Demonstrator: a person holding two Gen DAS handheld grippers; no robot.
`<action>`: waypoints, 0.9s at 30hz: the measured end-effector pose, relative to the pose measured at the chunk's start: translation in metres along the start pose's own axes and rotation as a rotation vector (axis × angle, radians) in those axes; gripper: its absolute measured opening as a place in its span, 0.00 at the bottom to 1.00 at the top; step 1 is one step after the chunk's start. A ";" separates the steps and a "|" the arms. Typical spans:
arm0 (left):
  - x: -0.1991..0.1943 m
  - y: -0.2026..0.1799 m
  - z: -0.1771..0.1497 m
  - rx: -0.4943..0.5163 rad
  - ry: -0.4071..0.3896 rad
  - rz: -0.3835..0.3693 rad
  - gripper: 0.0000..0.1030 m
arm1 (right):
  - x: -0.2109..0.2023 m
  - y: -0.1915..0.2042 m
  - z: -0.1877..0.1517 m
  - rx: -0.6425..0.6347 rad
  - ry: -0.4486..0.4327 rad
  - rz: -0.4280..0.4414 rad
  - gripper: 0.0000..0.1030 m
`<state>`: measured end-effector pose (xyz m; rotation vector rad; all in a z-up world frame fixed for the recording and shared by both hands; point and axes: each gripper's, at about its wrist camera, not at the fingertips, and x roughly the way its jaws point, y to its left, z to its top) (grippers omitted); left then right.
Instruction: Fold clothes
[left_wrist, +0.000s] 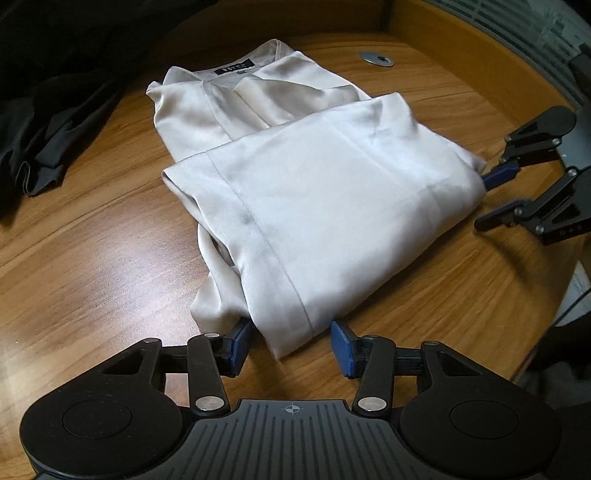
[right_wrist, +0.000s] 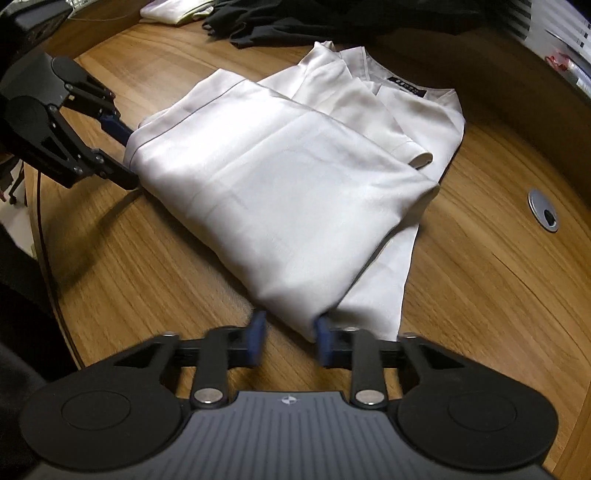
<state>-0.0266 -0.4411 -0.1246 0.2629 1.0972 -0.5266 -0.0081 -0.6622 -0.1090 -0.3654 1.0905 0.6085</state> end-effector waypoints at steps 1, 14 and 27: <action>-0.001 0.000 -0.001 0.003 -0.011 0.000 0.19 | 0.000 -0.002 0.000 0.002 -0.002 -0.004 0.09; -0.081 -0.007 0.001 0.024 -0.114 -0.094 0.05 | -0.090 -0.008 0.006 0.115 -0.092 0.011 0.03; -0.112 0.027 0.065 -0.016 -0.177 -0.044 0.04 | -0.115 -0.031 0.069 0.182 -0.152 -0.007 0.02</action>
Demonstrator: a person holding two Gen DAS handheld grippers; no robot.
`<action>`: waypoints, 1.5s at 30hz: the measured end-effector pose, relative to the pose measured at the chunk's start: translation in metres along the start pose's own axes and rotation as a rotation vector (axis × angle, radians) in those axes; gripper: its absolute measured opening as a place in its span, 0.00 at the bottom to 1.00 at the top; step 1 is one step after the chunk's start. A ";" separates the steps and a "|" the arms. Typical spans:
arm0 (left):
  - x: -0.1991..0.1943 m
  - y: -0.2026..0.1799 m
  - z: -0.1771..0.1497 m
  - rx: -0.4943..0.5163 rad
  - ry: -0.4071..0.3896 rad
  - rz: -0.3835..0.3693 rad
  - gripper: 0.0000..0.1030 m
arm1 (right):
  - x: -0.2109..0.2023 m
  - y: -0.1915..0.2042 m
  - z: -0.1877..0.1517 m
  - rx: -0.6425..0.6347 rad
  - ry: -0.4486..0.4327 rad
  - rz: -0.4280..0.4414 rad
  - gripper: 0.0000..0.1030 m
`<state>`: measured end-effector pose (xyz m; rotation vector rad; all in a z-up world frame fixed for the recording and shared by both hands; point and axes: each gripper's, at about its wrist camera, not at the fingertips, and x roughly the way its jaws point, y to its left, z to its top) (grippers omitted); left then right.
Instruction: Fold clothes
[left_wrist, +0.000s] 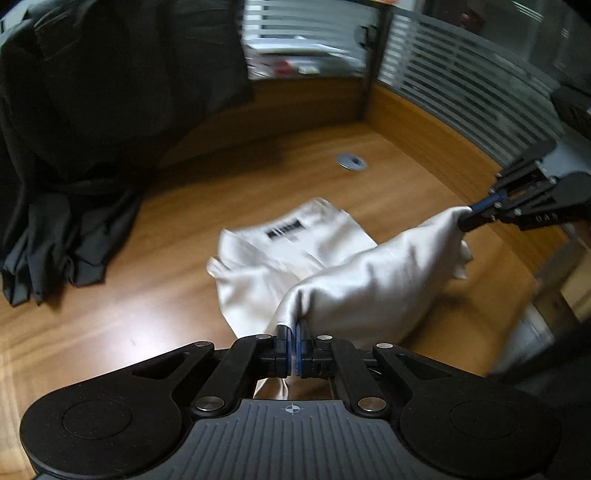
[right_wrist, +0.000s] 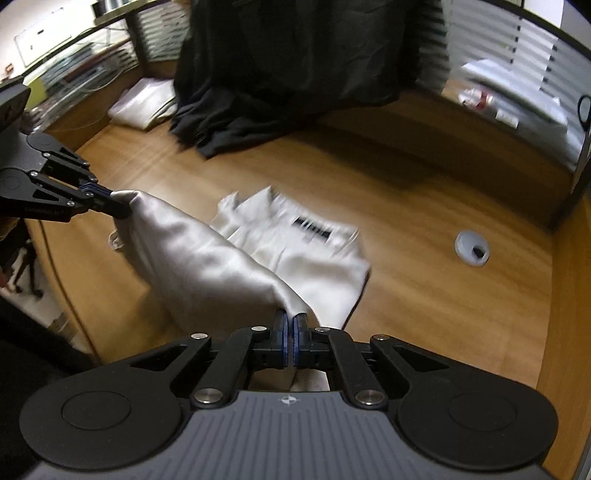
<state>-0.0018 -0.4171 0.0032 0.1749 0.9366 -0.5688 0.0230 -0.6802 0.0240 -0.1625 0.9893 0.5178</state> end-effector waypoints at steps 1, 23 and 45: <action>0.006 0.006 0.008 -0.018 0.000 0.009 0.04 | 0.007 -0.002 0.007 -0.002 -0.005 -0.012 0.02; 0.151 0.077 0.059 -0.167 0.176 0.071 0.08 | 0.183 -0.066 0.047 0.024 0.179 -0.088 0.04; 0.062 0.095 0.039 -0.478 0.125 0.076 0.31 | 0.106 0.010 0.064 -0.102 0.087 -0.065 0.27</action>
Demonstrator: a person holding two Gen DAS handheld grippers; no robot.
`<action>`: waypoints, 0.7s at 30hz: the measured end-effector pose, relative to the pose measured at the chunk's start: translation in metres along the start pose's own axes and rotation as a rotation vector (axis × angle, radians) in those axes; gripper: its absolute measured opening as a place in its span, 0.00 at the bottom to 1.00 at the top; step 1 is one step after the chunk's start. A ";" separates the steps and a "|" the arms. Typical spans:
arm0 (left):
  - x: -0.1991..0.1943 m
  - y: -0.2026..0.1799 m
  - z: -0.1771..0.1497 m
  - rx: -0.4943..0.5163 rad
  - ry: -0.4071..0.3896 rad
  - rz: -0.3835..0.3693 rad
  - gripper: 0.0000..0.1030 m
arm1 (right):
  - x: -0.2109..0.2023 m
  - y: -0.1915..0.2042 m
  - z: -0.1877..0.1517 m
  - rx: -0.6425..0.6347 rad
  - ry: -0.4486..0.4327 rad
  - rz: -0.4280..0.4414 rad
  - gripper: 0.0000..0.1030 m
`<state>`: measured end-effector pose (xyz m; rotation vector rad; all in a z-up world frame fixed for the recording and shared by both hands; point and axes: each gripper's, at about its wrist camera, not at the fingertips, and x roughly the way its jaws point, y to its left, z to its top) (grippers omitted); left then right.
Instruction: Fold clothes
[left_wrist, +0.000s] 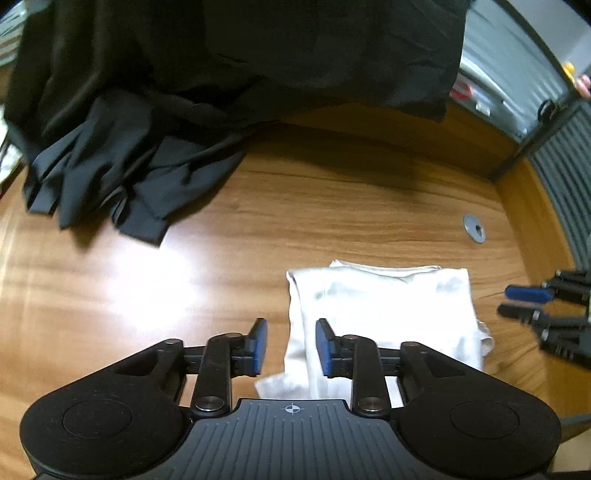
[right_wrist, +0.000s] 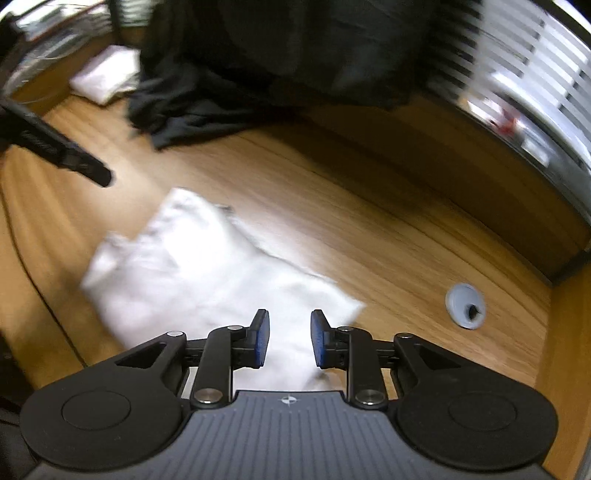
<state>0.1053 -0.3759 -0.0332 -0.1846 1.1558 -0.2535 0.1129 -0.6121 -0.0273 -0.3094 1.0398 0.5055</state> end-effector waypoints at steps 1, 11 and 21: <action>-0.004 0.000 -0.004 -0.001 -0.003 0.004 0.32 | -0.002 0.008 0.000 -0.009 -0.005 0.018 0.27; -0.019 0.020 -0.037 -0.144 0.002 -0.007 0.60 | 0.017 0.116 -0.004 -0.177 -0.031 0.187 0.36; -0.013 0.037 -0.052 -0.241 0.028 -0.046 0.69 | 0.060 0.183 0.004 -0.372 0.010 0.175 0.49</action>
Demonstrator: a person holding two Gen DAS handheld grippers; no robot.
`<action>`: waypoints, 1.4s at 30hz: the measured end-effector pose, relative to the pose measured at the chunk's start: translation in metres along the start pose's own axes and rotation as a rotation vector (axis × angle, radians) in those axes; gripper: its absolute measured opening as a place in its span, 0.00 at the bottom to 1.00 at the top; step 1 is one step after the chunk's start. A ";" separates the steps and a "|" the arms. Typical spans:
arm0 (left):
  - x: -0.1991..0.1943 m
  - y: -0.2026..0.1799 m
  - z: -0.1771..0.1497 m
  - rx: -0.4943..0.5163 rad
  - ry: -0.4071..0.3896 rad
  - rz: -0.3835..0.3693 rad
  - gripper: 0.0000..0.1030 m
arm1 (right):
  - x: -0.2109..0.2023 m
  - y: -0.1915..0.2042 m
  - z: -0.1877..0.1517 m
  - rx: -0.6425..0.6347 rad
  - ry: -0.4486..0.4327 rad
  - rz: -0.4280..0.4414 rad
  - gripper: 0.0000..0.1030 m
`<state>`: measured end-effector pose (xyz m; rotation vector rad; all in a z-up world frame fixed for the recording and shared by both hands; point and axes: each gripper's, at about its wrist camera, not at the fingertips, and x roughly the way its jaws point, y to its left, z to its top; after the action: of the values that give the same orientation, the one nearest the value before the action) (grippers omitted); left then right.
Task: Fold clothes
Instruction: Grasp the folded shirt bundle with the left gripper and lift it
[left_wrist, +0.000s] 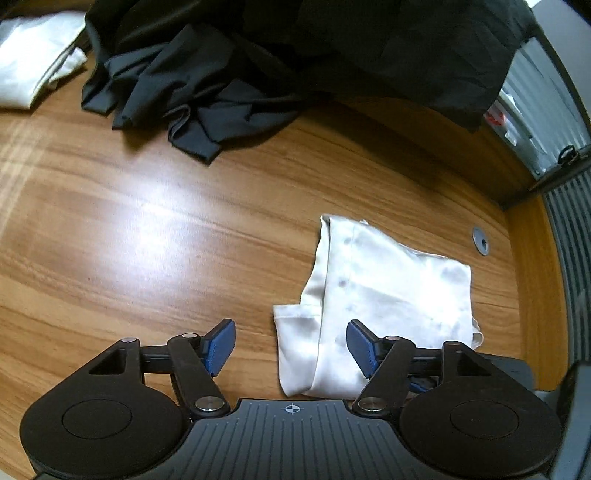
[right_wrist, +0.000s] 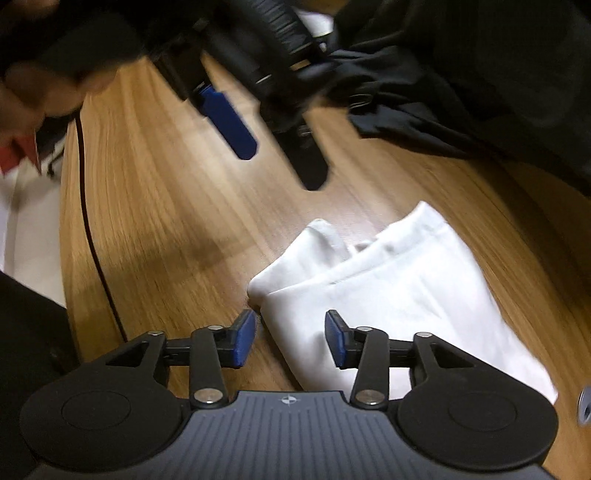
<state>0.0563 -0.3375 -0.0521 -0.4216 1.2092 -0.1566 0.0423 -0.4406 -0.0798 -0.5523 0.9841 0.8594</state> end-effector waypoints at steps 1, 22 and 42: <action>0.002 0.002 -0.001 -0.012 0.006 -0.011 0.69 | 0.004 0.004 0.001 -0.027 0.007 -0.010 0.50; 0.072 0.007 -0.005 -0.200 0.223 -0.241 0.79 | -0.026 -0.023 -0.001 0.072 -0.081 -0.030 0.06; 0.124 -0.039 0.000 -0.152 0.244 -0.285 0.09 | -0.076 -0.039 -0.008 0.163 -0.136 0.041 0.07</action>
<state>0.1047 -0.4151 -0.1448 -0.7240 1.4011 -0.3712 0.0490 -0.4963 -0.0150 -0.3316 0.9341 0.8333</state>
